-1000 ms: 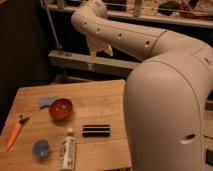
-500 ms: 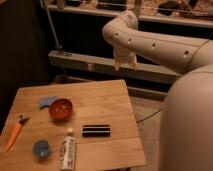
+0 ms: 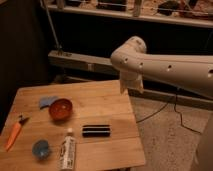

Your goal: Move the arm in a circular motion

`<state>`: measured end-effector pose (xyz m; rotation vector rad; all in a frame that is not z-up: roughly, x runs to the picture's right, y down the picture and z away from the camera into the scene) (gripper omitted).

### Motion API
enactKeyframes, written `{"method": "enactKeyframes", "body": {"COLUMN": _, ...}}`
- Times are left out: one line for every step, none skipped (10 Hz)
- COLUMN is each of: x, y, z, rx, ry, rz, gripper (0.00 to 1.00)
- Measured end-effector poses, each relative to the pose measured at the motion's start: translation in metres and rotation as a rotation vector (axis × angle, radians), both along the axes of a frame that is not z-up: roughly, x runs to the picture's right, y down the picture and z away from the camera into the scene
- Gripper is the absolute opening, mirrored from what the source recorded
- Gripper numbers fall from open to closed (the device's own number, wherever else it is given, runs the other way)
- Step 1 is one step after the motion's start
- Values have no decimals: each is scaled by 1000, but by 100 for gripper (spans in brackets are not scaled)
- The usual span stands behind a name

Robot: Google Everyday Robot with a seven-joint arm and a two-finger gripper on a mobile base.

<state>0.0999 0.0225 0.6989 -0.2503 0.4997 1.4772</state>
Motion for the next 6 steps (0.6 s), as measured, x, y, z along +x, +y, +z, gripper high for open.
{"method": "enactKeyframes", "body": {"x": -40, "y": 17, "z": -6, "rx": -15, "ry": -75, "rz": -80, "gripper": 65}}
{"method": "enactKeyframes", "body": {"x": -67, "y": 22, "z": -11, "rx": -17, "ry": -127, "rz": -132, "gripper": 65}}
{"method": "enactKeyframes", "body": {"x": -106, "y": 29, "z": -18, "rx": -22, "ry": -200, "rz": -202, "gripper": 65}}
{"method": "enactKeyframes", "body": {"x": -136, "y": 32, "z": -23, "rx": -26, "ry": -258, "rz": -259, "gripper": 65}}
{"method": "enactKeyframes", "body": {"x": -173, "y": 34, "z": -28, "rx": -30, "ry": -331, "rz": -329, "gripper": 65}}
{"method": "enactKeyframes", "body": {"x": -193, "y": 34, "z": -30, "rx": -30, "ry": -368, "rz": -366, "gripper": 65}}
